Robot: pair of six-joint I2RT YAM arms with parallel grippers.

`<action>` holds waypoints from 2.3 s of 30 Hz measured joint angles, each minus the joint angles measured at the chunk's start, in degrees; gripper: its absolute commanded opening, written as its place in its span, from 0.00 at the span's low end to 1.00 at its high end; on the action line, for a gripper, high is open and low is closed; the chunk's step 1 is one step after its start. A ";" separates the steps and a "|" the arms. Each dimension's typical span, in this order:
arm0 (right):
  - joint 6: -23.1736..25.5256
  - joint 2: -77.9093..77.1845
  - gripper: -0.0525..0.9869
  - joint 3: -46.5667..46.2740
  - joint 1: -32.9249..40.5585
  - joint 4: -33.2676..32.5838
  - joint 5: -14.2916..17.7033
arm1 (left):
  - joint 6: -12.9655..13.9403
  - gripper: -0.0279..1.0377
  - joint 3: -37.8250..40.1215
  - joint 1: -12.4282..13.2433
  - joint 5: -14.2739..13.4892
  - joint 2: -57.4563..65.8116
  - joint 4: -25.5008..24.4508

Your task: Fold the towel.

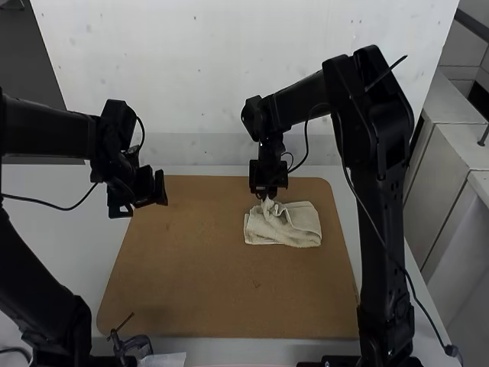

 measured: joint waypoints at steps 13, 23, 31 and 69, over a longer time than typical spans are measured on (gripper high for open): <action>1.55 5.86 0.45 5.16 3.69 -0.85 0.98 | 0.26 0.96 -1.49 0.87 -0.17 0.07 2.29; 2.10 -4.68 0.06 4.74 2.62 -3.82 0.81 | 0.42 0.96 -1.60 1.09 -0.17 1.27 2.84; 2.05 -7.19 0.06 -1.29 -1.90 -1.86 1.73 | 0.42 0.96 -1.60 -0.09 -0.17 1.20 2.82; 2.64 5.31 0.67 -0.98 8.87 2.45 3.67 | 0.44 0.96 -2.19 -0.39 -0.17 1.20 2.97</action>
